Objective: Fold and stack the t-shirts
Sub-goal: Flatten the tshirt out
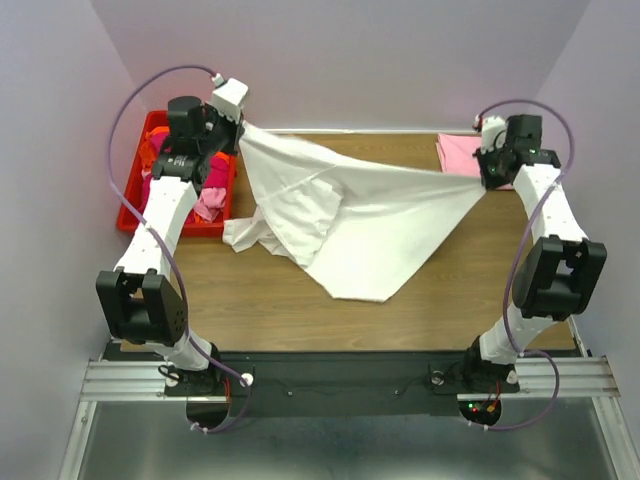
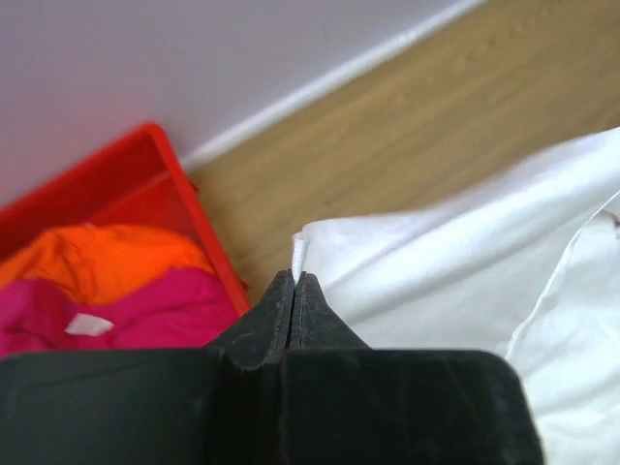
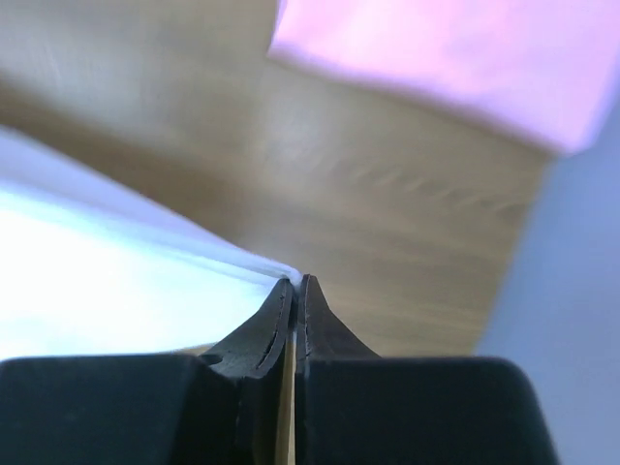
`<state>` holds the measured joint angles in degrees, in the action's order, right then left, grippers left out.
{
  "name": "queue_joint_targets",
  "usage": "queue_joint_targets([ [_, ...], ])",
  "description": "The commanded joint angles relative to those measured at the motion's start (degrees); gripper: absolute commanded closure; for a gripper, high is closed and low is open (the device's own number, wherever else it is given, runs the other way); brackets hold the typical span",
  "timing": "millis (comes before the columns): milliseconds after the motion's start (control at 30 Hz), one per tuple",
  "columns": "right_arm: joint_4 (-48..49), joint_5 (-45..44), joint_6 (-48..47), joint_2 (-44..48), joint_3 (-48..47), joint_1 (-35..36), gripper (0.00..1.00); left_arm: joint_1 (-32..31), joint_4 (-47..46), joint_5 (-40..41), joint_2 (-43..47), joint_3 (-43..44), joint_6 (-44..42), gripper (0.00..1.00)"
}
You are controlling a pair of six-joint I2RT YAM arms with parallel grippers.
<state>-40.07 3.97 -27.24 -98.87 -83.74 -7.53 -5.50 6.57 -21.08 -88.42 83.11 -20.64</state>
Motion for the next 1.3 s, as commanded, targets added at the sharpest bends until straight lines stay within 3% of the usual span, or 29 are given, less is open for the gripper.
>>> queue_joint_targets([
  [0, 0.7, -2.8, -1.1, 6.1, -14.2, -1.6, 0.99, 0.8, -1.7, 0.2, 0.9, 8.6, 1.3, 1.00],
  [267, 1.2, -2.6, -0.1, 9.0, -30.1, -4.9, 0.99, 0.9, -5.9, 2.8, 4.2, 17.4, 1.2, 1.00],
  [467, 4.8, -5.2, -1.6, 14.6, -38.8, -5.3, 0.99, 1.0, -12.8, 4.6, 14.6, 16.4, 0.8, 1.00],
  [633, 8.9, -7.4, -3.5, 20.4, -39.2, -5.4, 0.99, 0.9, -17.5, 6.4, 23.5, 11.9, 0.3, 1.00],
  [1000, 17.0, -14.7, -9.7, 32.9, -40.2, -5.3, 0.99, 0.9, -18.9, 10.8, 43.2, 6.5, -2.8, 1.00],
  [1167, 18.9, -15.8, -15.1, 35.6, -40.4, -5.3, 0.99, 1.0, -18.7, 14.0, 47.1, 7.2, -8.4, 1.00],
  [1267, 19.0, -13.8, -16.3, 36.7, -35.1, -5.3, 0.99, 0.9, -15.5, 12.1, 46.8, 7.5, -13.0, 1.00],
])
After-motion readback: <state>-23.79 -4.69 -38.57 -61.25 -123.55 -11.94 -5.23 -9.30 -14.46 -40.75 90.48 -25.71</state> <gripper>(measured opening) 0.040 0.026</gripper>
